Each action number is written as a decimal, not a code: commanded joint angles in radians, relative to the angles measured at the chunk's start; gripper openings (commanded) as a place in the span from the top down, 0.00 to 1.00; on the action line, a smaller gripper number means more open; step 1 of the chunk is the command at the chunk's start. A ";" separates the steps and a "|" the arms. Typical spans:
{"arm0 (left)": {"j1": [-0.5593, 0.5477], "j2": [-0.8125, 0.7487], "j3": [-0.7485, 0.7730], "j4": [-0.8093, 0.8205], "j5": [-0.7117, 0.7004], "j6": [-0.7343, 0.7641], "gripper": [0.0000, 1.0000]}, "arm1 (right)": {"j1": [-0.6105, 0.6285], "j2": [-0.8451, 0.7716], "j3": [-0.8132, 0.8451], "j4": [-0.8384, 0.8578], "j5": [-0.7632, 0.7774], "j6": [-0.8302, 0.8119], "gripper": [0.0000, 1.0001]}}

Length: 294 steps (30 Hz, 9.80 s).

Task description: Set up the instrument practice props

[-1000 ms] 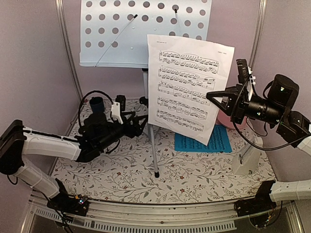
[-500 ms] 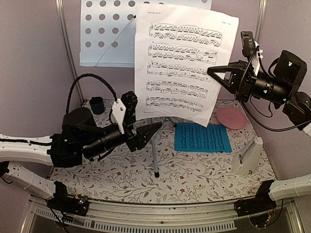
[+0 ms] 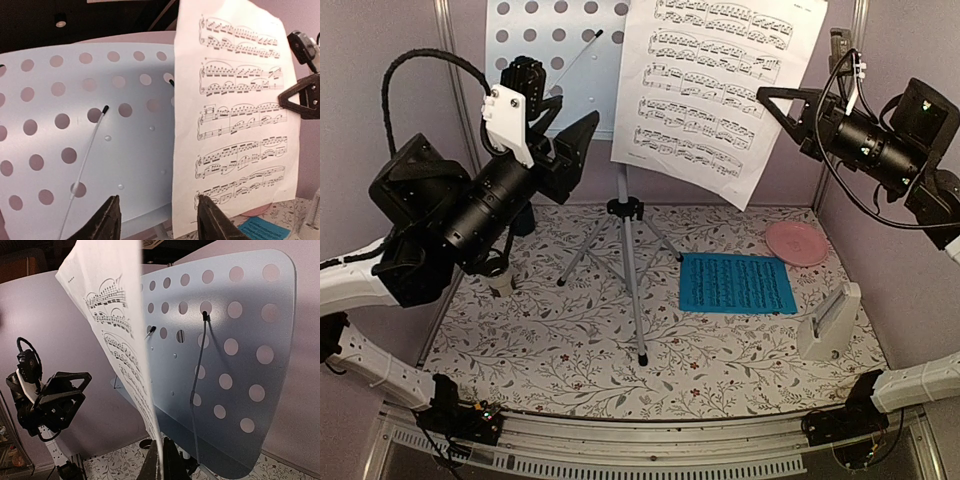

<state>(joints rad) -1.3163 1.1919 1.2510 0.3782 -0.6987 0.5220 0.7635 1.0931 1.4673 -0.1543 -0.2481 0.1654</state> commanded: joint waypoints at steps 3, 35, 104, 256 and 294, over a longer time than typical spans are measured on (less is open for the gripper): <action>0.050 0.014 0.074 0.046 -0.095 0.185 0.50 | -0.028 0.016 0.033 0.031 0.098 0.029 1.00; 0.320 0.158 0.377 -0.329 0.058 0.200 0.70 | -0.048 0.187 0.217 0.025 0.115 -0.007 1.00; 0.417 0.059 0.103 0.045 0.497 0.115 1.00 | -0.049 0.730 0.795 0.173 -0.364 -0.316 1.00; 0.369 0.117 0.108 0.093 0.371 0.193 1.00 | 0.102 0.654 0.602 0.028 0.239 0.021 0.65; 0.369 0.105 0.096 0.116 0.382 0.190 1.00 | 0.232 0.610 0.571 0.013 0.521 0.053 0.40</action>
<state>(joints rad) -0.9325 1.2953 1.3422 0.4545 -0.3397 0.7322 0.9878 1.7462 2.0583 -0.1364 0.1589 0.1951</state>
